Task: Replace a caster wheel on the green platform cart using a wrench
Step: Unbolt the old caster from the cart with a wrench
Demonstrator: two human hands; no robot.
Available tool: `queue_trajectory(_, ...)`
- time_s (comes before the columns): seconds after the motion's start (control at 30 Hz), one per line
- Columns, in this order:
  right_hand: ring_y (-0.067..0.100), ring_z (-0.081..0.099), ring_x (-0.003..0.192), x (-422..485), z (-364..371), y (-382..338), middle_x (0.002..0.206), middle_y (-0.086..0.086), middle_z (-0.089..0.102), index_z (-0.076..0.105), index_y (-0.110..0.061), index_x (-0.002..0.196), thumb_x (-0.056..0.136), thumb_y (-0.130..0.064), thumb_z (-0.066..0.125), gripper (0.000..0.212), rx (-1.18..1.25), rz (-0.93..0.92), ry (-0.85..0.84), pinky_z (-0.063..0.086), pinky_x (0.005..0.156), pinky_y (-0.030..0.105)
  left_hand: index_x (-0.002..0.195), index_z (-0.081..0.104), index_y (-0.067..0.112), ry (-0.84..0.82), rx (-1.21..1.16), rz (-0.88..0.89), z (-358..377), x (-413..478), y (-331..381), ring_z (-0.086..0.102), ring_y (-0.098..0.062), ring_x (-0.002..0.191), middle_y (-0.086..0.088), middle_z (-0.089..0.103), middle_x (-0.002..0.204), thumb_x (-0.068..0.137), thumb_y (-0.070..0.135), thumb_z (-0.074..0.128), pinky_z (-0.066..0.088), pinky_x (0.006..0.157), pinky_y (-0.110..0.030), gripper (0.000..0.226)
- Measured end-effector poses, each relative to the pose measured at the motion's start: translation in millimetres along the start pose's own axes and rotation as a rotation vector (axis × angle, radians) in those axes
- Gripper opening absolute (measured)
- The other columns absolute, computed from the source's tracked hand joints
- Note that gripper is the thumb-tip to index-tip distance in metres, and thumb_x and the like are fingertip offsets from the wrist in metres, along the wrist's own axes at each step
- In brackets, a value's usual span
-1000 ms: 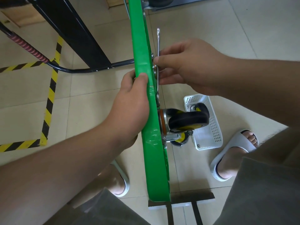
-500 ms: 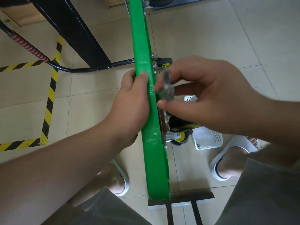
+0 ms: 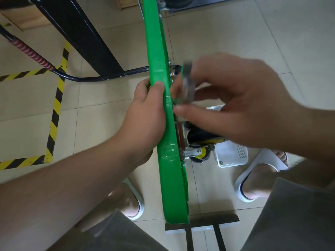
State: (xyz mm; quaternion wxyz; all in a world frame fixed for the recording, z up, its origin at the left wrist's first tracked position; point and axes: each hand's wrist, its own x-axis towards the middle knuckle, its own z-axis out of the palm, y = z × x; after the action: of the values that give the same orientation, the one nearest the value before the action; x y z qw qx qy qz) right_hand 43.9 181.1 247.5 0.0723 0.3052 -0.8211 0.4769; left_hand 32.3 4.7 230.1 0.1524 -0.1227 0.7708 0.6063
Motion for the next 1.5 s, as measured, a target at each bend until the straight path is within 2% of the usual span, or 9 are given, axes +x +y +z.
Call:
queue_trajectory(0.07,0.021,0.072,0.096,11,-4,4,0.1,0.013,0.071,0.066,-0.004,0.108,0.091,-0.01,0.074,0.02,0.146,0.106,0.084,0.061,0.087,0.033,0.128,0.058,0.026,0.008,-0.022,-0.05,2,-1,5,0.063,-0.009,0.065,0.003,0.064,0.076,0.109,0.029,0.04,0.052,0.052,-0.021,0.026)
queue_trajectory(0.17,0.02,0.074,0.091,27,-11,15,0.098,0.007,0.072,0.064,-0.007,0.108,0.092,-0.01,0.072,0.018,0.178,0.209,0.164,0.062,0.083,0.034,0.128,0.057,0.034,0.001,-0.048,-0.093,3,-3,11,0.062,-0.013,0.064,0.009,0.063,0.062,0.108,0.04,0.039,0.053,0.05,-0.023,0.027)
queue_trajectory(0.4,0.026,0.077,0.08,44,-8,45,0.085,0.013,0.073,0.067,0.005,0.107,0.095,-0.009,0.069,0.019,0.46,0.69,0.255,0.064,0.076,0.033,0.131,0.057,0.036,0.022,-0.036,-0.093,4,-2,10,0.056,-0.004,0.052,0.001,0.058,0.078,0.109,0.039,0.037,0.049,0.045,-0.019,0.03)
queue_trajectory(0.6,0.036,0.076,0.087,47,-3,59,0.09,0.02,0.072,0.063,0.011,0.114,0.096,-0.009,0.068,0.027,0.601,0.885,0.276,0.065,0.079,0.038,0.132,0.054,0.039,0.009,-0.021,-0.099,3,-3,9,0.056,-0.004,0.054,0.002,0.058,0.08,0.109,0.041,0.036,0.048,0.045,-0.017,0.029)
queue_trajectory(0.87,0.036,0.076,0.091,50,4,61,0.098,0.024,0.073,0.062,0.009,0.115,0.095,-0.009,0.069,0.028,0.649,0.909,0.205,0.065,0.079,0.038,0.132,0.055,0.039,0.007,-0.009,-0.105,2,-2,8,0.057,-0.013,0.067,-0.001,0.058,0.084,0.109,0.042,0.037,0.049,0.048,-0.022,0.03)
queue_trajectory(1.03,0.036,0.075,0.094,52,10,60,0.111,0.028,0.071,0.061,0.009,0.119,0.096,-0.009,0.067,0.029,0.68,0.895,0.181,0.064,0.08,0.037,0.133,0.056,0.038,-0.002,-0.017,-0.099,2,0,6,0.056,-0.007,0.056,0.003,0.058,0.076,0.109,0.042,0.037,0.049,0.047,-0.02,0.03)
queue_trajectory(1.23,0.033,0.076,0.094,53,10,64,0.113,0.026,0.072,0.061,0.007,0.121,0.096,-0.011,0.068,0.031,0.719,0.921,0.14,0.064,0.081,0.036,0.132,0.056,0.037,-0.023,-0.046,-0.104,2,0,6,0.058,-0.014,0.067,0.004,0.059,0.075,0.109,0.041,0.038,0.052,0.057,-0.03,0.03)
queue_trajectory(1.3,0.034,0.076,0.096,51,10,64,0.114,0.026,0.071,0.061,0.007,0.121,0.097,-0.011,0.067,0.031,0.705,0.917,0.14,0.064,0.083,0.037,0.133,0.056,0.037,-0.023,-0.031,-0.097,2,0,6,0.058,-0.011,0.064,0.002,0.058,0.077,0.109,0.041,0.038,0.052,0.053,-0.025,0.03)
queue_trajectory(1.5,0.027,0.077,0.089,54,3,50,0.106,0.018,0.074,0.065,0.003,0.113,0.096,-0.01,0.067,0.021,0.556,0.683,0.108,0.063,0.082,0.038,0.128,0.058,0.038,-0.018,-0.059,-0.104,3,0,6,0.062,-0.017,0.071,0.002,0.065,0.077,0.109,0.04,0.039,0.055,0.059,-0.031,0.027)
